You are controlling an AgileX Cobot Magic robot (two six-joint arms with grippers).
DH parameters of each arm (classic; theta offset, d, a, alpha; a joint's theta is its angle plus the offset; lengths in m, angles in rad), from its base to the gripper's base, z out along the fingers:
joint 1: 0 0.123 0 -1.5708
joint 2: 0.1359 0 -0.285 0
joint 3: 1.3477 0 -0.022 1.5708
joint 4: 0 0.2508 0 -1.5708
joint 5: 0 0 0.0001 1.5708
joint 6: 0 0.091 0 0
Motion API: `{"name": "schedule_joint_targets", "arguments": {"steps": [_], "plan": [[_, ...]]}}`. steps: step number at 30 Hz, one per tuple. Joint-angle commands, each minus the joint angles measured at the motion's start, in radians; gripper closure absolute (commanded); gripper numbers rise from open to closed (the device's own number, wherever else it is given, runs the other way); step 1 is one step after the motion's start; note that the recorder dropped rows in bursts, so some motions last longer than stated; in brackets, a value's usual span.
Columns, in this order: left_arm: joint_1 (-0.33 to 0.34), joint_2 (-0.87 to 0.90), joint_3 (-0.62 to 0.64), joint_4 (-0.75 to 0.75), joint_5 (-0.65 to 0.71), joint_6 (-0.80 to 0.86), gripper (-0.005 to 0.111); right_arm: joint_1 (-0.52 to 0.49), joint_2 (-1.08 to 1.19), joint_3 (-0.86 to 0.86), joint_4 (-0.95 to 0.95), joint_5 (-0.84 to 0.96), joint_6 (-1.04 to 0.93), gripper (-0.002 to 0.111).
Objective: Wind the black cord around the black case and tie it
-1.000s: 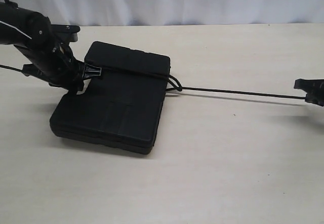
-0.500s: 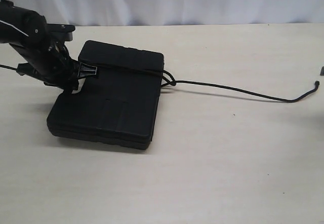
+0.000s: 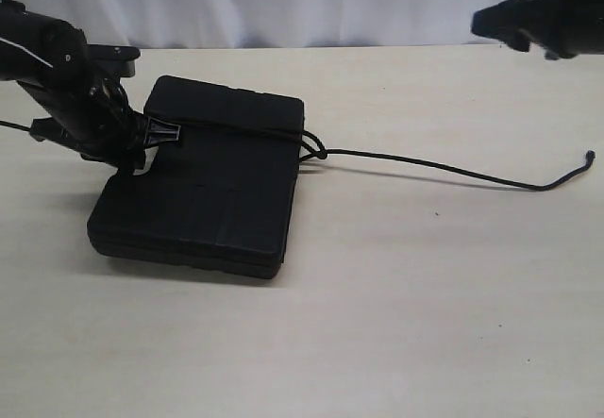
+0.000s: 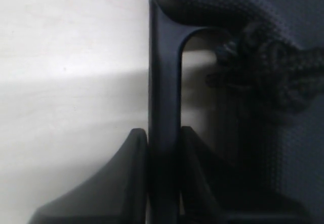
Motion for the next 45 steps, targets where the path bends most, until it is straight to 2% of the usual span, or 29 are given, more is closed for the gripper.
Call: {"name": "schedule_joint_targets", "arguments": {"steps": [1,2,3,4,5,6,8,10,14,18,29,31,32,34,35,40,45], "plan": [[0.003,-0.007,-0.017,0.001,-0.003,-0.025,0.107,0.256,-0.035,0.018,-0.008,0.603,-0.502,0.07],[0.003,-0.007,-0.017,0.001,-0.001,-0.025,0.107,0.302,-0.015,0.018,-0.008,0.803,-0.513,0.07],[0.003,-0.007,-0.017,0.001,0.002,-0.025,0.107,0.378,0.063,-0.044,0.165,1.187,-0.688,0.07],[0.003,-0.007,-0.017,0.003,-0.003,-0.025,0.107,0.388,0.146,-0.127,0.427,1.341,-1.054,0.07],[0.003,-0.007,-0.017,0.004,-0.005,-0.025,0.107,0.385,0.213,-0.231,0.748,1.429,-1.366,0.07],[0.003,-0.007,-0.017,0.004,-0.005,-0.025,0.107,0.372,0.294,-0.339,1.08,1.519,-1.596,0.07],[0.003,-0.007,-0.017,0.004,0.003,-0.025,0.107,0.368,0.381,-0.424,1.588,1.569,-2.096,0.07],[0.003,-0.007,-0.017,0.004,0.009,-0.023,0.107,0.408,0.413,-0.424,1.847,1.508,-2.396,0.07],[0.003,-0.007,-0.017,0.004,0.003,-0.023,0.107,0.466,0.439,-0.424,1.789,1.312,-2.343,0.07],[0.003,-0.007,-0.017,0.004,-0.005,-0.023,0.107,0.472,0.468,-0.424,1.769,1.219,-2.353,0.07],[0.003,-0.007,-0.017,0.004,-0.016,-0.023,0.107,0.472,0.551,-0.424,1.721,1.103,-2.378,0.07],[0.003,-0.007,-0.017,0.004,-0.016,-0.023,0.107,0.472,0.552,-0.424,1.721,1.096,-2.374,0.076],[0.003,-0.007,-0.017,0.004,-0.016,-0.023,0.107,0.472,0.552,-0.424,1.721,1.096,-2.374,0.082],[0.003,-0.007,-0.017,0.004,-0.016,-0.023,0.107,0.472,0.552,-0.424,1.721,1.108,-2.372,0.101],[0.003,-0.007,-0.017,0.004,-0.016,-0.023,0.107,0.472,0.552,-0.424,1.721,1.113,-2.365,0.104],[0.003,-0.007,-0.017,0.029,-0.003,-0.023,0.107,0.469,0.55,-0.424,1.711,1.171,-2.324,0.104],[0.012,-0.007,-0.017,0.032,-0.007,-0.023,0.107,0.458,0.511,-0.422,1.522,1.26,-2.154,0.104]]}}
